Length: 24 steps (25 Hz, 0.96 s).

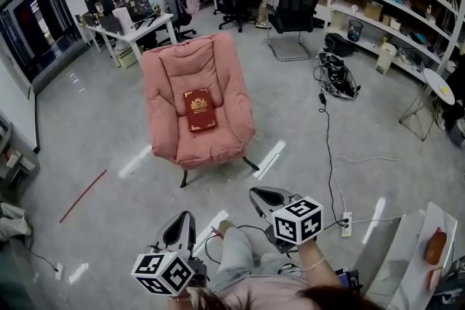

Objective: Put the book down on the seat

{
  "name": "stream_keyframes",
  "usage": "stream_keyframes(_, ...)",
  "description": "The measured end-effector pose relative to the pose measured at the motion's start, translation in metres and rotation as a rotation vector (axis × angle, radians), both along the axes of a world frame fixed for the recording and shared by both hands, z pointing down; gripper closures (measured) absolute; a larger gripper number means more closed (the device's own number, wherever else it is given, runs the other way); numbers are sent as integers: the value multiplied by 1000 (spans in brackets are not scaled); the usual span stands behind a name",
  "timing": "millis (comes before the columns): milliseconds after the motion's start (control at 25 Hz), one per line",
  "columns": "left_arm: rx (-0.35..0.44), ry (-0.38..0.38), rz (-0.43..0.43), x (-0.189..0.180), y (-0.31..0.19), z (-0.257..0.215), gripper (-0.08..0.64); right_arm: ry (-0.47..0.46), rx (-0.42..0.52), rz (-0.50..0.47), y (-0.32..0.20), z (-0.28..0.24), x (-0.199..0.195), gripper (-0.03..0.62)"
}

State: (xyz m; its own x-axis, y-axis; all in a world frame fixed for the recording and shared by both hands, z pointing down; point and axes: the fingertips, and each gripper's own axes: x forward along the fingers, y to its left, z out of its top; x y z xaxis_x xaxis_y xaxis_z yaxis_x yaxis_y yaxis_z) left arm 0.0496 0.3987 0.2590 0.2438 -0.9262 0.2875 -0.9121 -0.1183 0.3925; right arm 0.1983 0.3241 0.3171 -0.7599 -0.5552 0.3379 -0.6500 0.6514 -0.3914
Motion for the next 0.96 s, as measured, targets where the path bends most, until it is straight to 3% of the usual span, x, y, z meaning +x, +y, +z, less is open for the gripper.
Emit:
stream_keyframes(360,-19,-9,19,10,19,8,561,-3,20,4,16,-1,1,577)
stream_keyframes(640,-112,-49,-65,6,18,39,561,1,51,19,17,-2,8,577)
stream_keyframes(960,-121,-7,-20,17,23,51,561,35,95,22,14,-7,9,577)
